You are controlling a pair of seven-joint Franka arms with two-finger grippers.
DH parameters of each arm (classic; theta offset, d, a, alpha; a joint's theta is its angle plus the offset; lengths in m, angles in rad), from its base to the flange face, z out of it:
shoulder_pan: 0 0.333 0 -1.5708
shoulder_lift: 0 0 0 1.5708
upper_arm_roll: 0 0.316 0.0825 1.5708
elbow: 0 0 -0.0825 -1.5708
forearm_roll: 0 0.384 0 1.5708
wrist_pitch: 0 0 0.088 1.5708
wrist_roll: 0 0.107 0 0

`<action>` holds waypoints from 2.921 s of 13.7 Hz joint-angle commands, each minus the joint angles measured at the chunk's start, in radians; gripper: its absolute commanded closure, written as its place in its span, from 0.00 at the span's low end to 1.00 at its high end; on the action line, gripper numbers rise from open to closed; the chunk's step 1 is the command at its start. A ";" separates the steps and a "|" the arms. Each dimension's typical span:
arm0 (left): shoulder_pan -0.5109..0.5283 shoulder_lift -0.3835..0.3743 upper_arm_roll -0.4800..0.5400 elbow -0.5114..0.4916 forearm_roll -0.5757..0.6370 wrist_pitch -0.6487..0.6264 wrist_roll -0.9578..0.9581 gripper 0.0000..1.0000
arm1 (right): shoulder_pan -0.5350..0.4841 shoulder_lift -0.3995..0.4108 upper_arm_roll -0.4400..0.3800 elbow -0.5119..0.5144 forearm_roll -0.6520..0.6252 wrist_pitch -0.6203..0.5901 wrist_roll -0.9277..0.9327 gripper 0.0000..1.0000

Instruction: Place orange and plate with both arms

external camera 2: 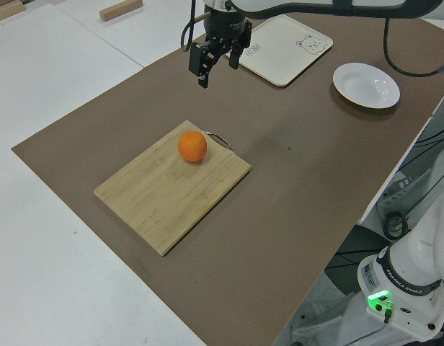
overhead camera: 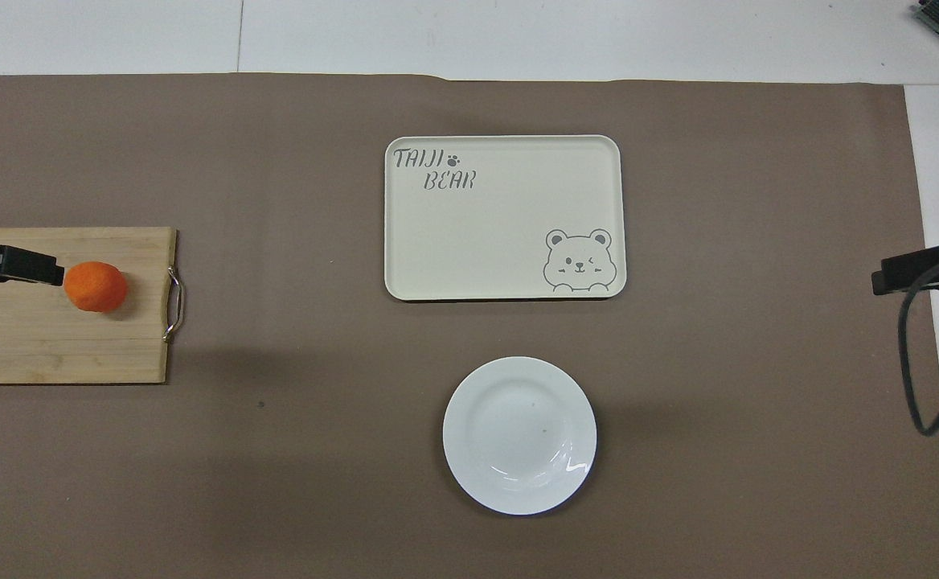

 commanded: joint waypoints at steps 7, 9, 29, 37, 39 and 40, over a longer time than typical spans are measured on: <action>0.037 0.100 -0.008 -0.121 0.012 0.231 0.047 0.00 | -0.009 -0.023 0.002 -0.024 0.007 -0.006 0.001 0.00; 0.055 0.136 -0.008 -0.130 0.012 0.280 0.047 0.00 | -0.009 -0.023 0.002 -0.024 0.007 -0.006 0.001 0.00; 0.086 0.252 -0.008 -0.261 0.012 0.569 0.095 1.00 | -0.009 -0.023 0.001 -0.028 0.008 -0.008 0.001 0.00; 0.070 0.232 -0.009 -0.068 0.012 0.303 0.029 1.00 | -0.009 -0.023 0.001 -0.028 0.007 -0.008 0.001 0.00; 0.070 0.213 -0.017 -0.028 0.012 0.235 -0.005 1.00 | -0.009 -0.028 0.001 -0.031 0.008 -0.006 0.001 0.00; 0.070 0.197 -0.018 -0.018 0.012 0.207 -0.013 1.00 | -0.009 -0.028 0.001 -0.031 0.008 -0.006 0.001 0.00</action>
